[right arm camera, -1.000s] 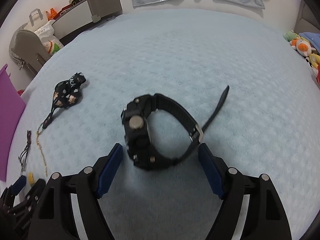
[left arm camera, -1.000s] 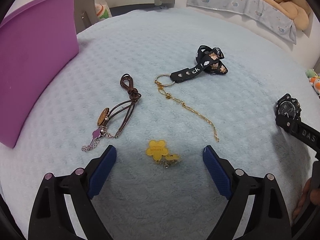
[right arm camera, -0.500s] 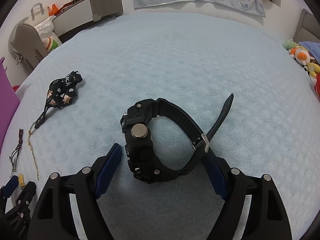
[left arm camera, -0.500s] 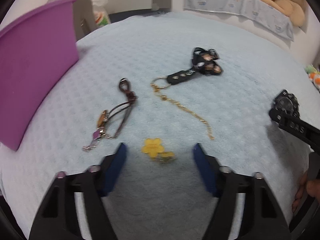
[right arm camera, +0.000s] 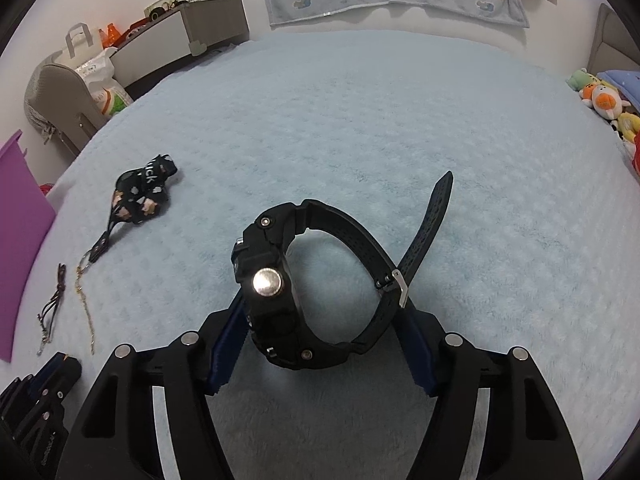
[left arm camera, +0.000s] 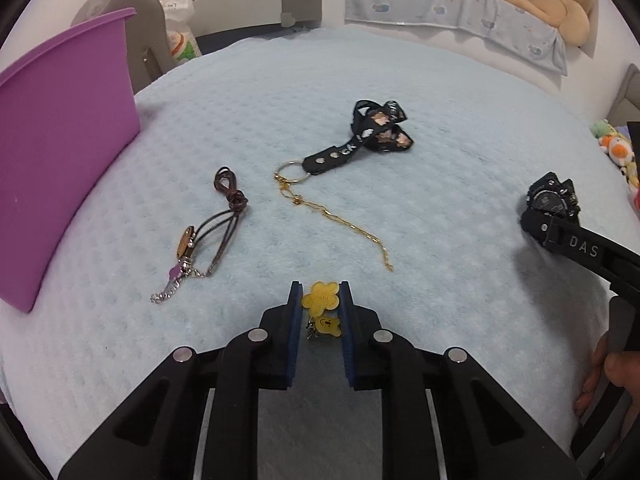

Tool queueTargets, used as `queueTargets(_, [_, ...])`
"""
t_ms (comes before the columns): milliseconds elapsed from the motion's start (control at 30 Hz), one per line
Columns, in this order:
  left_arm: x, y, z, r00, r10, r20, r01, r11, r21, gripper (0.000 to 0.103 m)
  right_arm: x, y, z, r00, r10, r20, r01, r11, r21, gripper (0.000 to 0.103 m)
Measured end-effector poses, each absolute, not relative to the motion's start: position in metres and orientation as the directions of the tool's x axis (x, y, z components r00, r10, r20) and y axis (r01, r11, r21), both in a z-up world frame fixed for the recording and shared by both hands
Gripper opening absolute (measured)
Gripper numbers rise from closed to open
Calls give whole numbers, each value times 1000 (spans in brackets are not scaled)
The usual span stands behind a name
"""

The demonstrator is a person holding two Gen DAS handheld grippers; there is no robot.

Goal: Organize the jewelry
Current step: 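Close the right tool on the black watch while the left tool grasps the flower charm, then carry the black watch and flower charm over the pink tub with both tools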

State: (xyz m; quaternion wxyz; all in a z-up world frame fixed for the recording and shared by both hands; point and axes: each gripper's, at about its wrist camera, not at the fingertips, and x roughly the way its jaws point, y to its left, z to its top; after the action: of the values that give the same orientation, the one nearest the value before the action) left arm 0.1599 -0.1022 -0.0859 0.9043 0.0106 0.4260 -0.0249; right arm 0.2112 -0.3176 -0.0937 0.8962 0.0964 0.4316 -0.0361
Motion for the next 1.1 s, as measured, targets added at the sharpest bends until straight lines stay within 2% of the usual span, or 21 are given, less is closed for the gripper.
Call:
queueTargets(200, [144,-103,-76,637,-79,-767,100,995,-19,18,185,-315,-88,632,43,-773,123,980,155,66])
queueTargets(267, [140,-102,-72,639,-90,-764,114,993,-22,18,172,-313,-84,635,53,-770,120,979,166,62])
queueTargets(667, [107,-73,-31,673,-119,-730,125,991,-47,18,116,-287,-57,648,65,-759,102,980,172,61])
queueTargets(933, [86,-39,12,706,-136,-695,115,990,-78,18,90,-243,-3,681,113,-724,-3,988,152,61])
queueTargets(1100, [80,-2,49,739,-138,-659,106,990,-89,18,92,-201,38,710,190,-678,-91,979,180,62])
